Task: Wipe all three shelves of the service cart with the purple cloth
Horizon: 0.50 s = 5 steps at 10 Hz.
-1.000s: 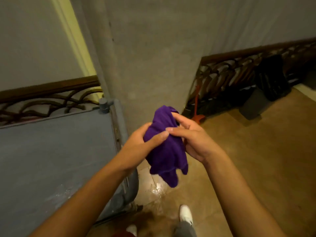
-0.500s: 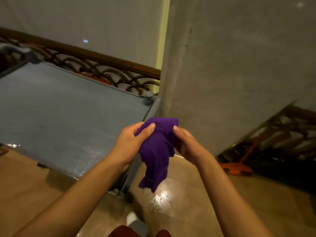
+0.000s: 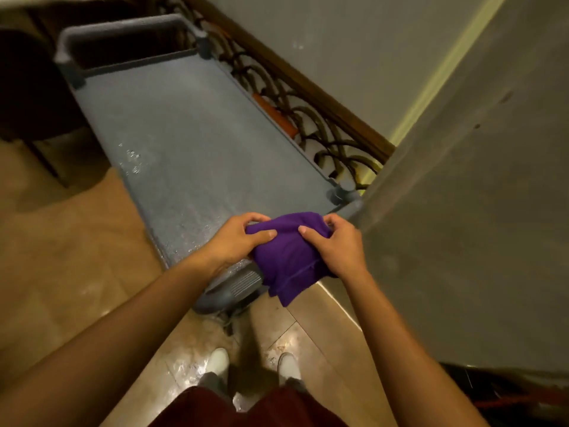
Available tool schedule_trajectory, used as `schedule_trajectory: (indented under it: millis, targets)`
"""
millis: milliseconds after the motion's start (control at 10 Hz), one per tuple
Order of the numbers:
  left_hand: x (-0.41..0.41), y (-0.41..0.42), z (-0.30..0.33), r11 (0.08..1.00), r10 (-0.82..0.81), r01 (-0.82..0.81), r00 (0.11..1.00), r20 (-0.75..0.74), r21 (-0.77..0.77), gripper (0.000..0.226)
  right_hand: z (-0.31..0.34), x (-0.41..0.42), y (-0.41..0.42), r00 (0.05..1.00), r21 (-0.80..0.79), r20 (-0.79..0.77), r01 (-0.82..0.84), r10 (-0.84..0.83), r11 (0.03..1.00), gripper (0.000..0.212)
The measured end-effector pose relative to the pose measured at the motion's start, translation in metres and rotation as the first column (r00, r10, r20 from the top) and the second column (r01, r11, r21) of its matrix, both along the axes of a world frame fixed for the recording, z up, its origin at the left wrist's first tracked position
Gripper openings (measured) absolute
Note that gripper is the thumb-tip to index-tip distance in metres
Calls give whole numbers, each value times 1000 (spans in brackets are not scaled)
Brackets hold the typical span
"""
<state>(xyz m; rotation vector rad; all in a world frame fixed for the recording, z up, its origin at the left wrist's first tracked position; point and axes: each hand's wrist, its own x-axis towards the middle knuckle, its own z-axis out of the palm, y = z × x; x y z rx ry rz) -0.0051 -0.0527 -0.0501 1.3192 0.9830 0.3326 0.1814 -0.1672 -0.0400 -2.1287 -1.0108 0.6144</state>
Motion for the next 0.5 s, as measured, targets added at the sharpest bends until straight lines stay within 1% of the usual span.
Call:
schedule_trajectory:
  millis: [100,200,300,400,500]
  targets:
    - [9,-3,-14,994,3,15,987,-159,111,25,-17,14,-1,969,-157,217,-85,119,984,47]
    - [10,-8,-23,973,71,-10,963,-259,229,28,-22,23,0,899,-173,398,-122,182,977,58]
    - [3,-15,-29,985,74,-39,976,-205,168,24,-22,29,13,863,-77,456,-205,217,976,53]
    - [-5,-25,-29,991,74,-38,958,-279,132,37,-18,21,24,838,-88,456,-293,300,952,49]
    - [-8,-15,-17,965,226,-167,922,-314,204,44,-10,19,41,814,-226,417,-339,405,913,54]
